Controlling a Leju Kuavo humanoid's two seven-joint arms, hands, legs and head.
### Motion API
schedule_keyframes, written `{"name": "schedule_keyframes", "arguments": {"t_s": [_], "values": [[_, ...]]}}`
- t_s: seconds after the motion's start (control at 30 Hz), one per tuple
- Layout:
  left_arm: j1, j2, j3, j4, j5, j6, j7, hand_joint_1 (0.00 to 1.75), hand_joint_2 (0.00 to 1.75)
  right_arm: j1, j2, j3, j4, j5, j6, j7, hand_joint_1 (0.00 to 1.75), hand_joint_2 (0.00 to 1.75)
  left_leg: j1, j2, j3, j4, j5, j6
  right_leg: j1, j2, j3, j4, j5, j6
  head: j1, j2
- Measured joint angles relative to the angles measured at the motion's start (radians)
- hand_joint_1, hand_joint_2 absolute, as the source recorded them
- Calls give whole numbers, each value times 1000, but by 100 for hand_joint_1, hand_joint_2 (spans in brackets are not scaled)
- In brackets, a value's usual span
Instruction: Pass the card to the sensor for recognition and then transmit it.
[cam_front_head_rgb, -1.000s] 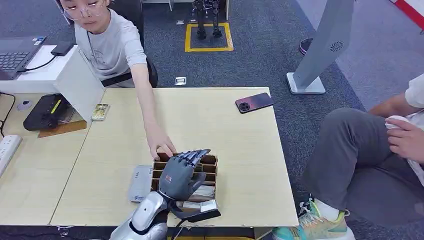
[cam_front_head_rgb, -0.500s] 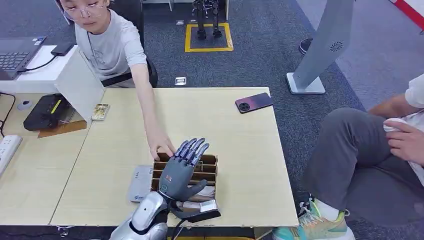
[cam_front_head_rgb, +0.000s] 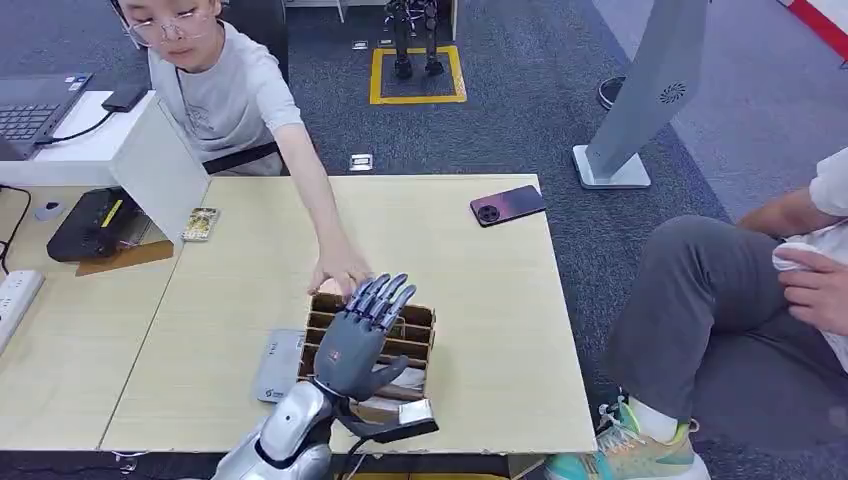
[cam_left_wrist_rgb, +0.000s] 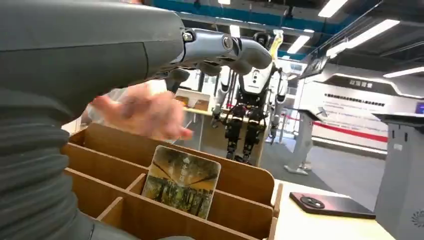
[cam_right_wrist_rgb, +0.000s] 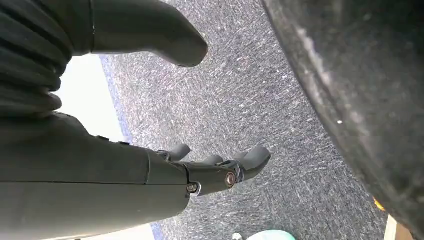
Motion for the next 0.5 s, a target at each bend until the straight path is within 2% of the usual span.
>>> {"name": "schedule_keyframes", "arguments": {"t_s": [0.5], "values": [[0, 15, 6, -5, 0, -2, 3, 0, 175, 0, 0, 0, 0, -2, 0, 0, 0, 175, 0, 0, 0, 0, 0, 0, 0, 0, 0, 0, 0, 0, 0, 0]]}}
